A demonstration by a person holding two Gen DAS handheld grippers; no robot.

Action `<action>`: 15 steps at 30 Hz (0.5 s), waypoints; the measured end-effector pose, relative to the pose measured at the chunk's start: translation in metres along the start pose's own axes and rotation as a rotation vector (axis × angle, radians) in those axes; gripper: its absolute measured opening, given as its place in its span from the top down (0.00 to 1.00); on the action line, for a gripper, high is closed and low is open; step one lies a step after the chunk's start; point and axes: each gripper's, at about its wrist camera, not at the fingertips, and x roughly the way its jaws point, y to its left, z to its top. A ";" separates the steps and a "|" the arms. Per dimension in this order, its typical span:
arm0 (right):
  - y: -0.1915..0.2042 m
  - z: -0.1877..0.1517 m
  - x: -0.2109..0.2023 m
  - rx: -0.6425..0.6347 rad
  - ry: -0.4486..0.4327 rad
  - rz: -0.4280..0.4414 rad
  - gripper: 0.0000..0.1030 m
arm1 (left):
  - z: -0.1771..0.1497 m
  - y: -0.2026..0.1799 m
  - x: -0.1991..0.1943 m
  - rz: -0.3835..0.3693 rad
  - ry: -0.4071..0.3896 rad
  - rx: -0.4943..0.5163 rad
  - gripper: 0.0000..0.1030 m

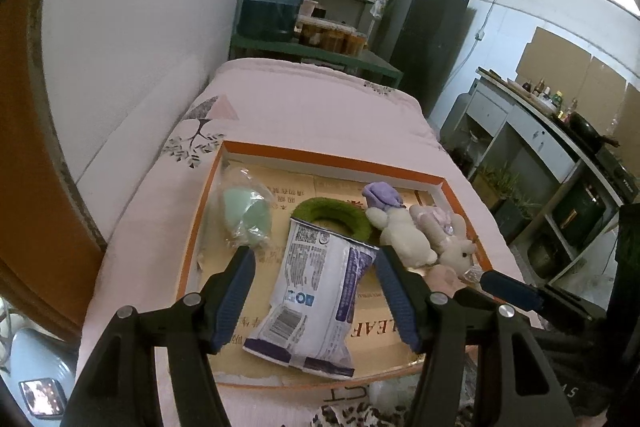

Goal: Organize soft objects
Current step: 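Withdraw both open grippers from the tray toward the leopard cloth and tissue pack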

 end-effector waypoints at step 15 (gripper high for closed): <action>0.021 -0.006 -0.036 -0.022 -0.040 0.004 0.47 | -0.008 0.001 -0.039 0.008 -0.035 0.004 0.39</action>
